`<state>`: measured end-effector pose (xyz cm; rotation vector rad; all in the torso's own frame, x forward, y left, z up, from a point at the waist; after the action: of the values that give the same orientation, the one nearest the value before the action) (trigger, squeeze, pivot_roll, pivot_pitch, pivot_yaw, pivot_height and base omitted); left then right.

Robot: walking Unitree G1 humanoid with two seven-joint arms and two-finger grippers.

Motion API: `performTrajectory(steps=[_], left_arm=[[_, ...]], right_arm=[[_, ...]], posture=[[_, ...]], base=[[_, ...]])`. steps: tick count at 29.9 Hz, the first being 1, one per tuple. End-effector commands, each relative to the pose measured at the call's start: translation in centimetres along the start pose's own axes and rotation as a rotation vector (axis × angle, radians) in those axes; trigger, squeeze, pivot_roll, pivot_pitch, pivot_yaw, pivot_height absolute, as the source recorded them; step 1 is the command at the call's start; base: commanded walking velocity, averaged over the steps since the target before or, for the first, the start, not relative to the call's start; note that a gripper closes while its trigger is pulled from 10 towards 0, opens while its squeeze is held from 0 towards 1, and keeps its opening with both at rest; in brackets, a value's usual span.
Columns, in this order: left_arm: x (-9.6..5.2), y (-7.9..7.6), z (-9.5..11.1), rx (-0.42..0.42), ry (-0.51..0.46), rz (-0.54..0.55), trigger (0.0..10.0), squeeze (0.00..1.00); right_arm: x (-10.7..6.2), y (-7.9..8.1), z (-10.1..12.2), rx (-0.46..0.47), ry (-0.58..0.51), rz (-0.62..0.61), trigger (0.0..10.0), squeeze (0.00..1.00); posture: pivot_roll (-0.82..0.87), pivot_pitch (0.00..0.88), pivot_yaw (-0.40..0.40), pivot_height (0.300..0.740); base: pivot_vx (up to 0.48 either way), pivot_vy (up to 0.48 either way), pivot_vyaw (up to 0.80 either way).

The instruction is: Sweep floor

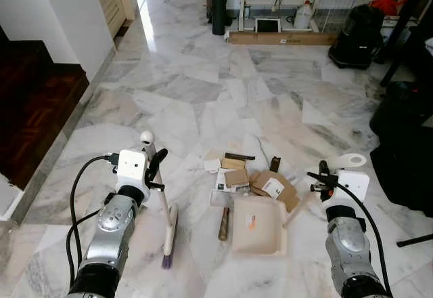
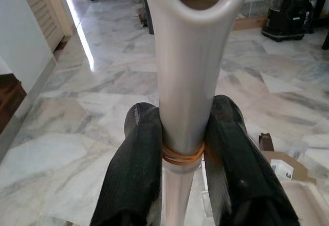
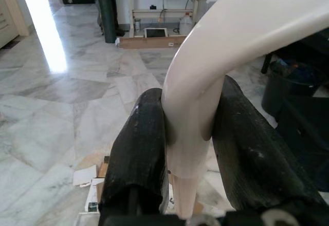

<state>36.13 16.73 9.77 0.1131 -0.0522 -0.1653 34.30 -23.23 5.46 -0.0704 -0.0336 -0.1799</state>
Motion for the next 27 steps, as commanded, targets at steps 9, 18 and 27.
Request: performTrajectory(steps=[9, 18, 27], left_arm=[[-0.03, -0.69, 1.3, 0.002, -0.073, 0.008, 10.0, 0.0], [-0.12, -0.83, 1.63, -0.011, -0.085, 0.025, 10.0, 0.0], [-0.25, -0.81, 1.53, -0.015, -0.083, 0.034, 10.0, 0.0]], right_arm=[[-0.29, -0.67, 0.49, -0.015, -0.024, -0.004, 10.0, 0.0], [0.04, -0.21, 1.02, -0.022, -0.036, 0.035, 10.0, 0.0], [-0.32, -0.32, 0.62, -0.025, -0.02, 0.041, 10.0, 0.0]], posture=[[-0.03, 0.084, -0.019, 0.74], [-0.03, 0.11, -0.035, 0.74], [-0.03, 0.113, -0.04, 0.74]], base=[[0.0, 0.0, 0.0], [0.0, 0.0, 0.0], [0.0, -0.18, 0.0]])
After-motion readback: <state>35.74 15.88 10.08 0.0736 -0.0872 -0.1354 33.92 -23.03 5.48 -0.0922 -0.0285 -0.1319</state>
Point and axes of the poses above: a point about 5 cm out from each wrist's last joint towards the gripper, its own x axis pointing out of the wrist towards the gripper, its own z axis along the axis of the wrist's last joint, y = z × x, the point moved 5 cm from there along x, pointing out of the wrist towards the gripper
